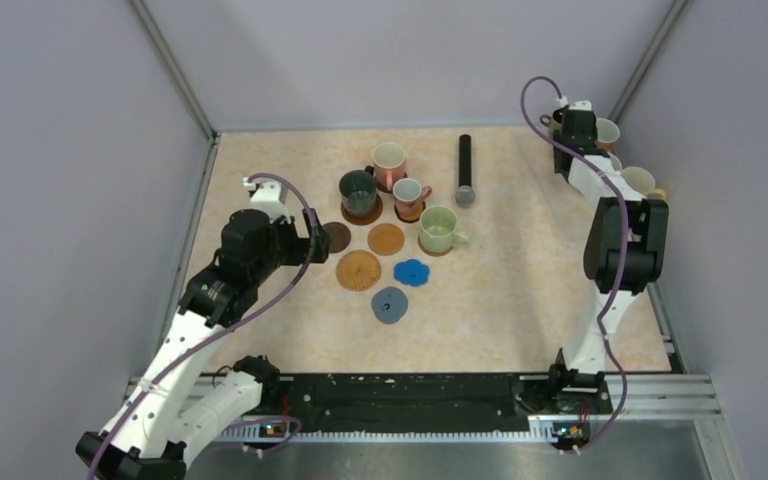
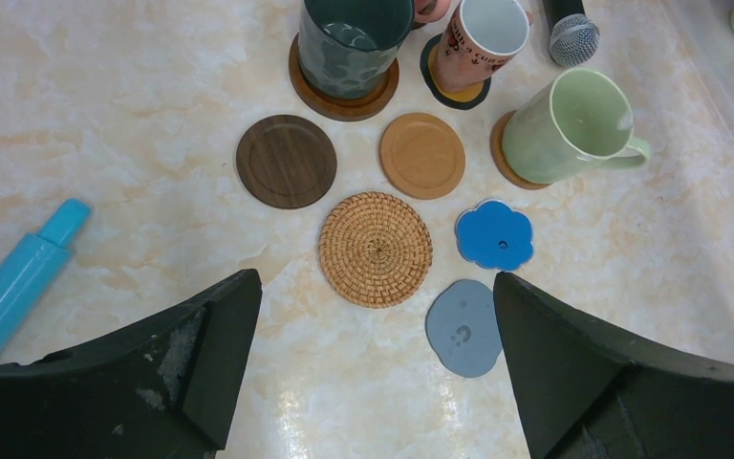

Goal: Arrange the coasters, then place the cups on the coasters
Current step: Pick up the cup from the tray.

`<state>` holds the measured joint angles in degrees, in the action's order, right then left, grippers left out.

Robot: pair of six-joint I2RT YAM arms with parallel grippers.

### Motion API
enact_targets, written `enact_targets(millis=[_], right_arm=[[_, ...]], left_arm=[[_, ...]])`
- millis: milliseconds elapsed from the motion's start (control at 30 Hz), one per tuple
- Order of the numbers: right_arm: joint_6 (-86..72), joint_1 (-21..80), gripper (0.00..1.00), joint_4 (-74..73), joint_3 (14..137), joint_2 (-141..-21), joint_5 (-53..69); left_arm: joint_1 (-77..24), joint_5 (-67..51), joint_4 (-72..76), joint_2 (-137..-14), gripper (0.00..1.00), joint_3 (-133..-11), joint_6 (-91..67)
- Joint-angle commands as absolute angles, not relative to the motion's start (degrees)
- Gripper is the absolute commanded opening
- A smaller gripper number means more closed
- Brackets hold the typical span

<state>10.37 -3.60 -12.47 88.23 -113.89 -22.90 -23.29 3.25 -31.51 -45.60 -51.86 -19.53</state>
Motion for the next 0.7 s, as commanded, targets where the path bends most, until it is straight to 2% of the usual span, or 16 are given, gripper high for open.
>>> enact_targets(millis=[0,233,667], right_arm=[[9.6,-4.3,0.47,-8.4,88.2,-112.5,-23.4],[7.3,-4.3,0.47,-7.9,86.1,-109.2,-21.8],[5.6,-4.3,0.48,-3.4,82.1,-107.6,-30.7]], left_arm=[[-23.5,3.0,-29.9,-45.4,0.97,-52.0,-19.4],[-23.5,2.8,-30.0,-45.1,0.97,-52.0,-19.5],[-23.5,2.6,-29.7,-45.9,0.97,-52.1,-19.5]])
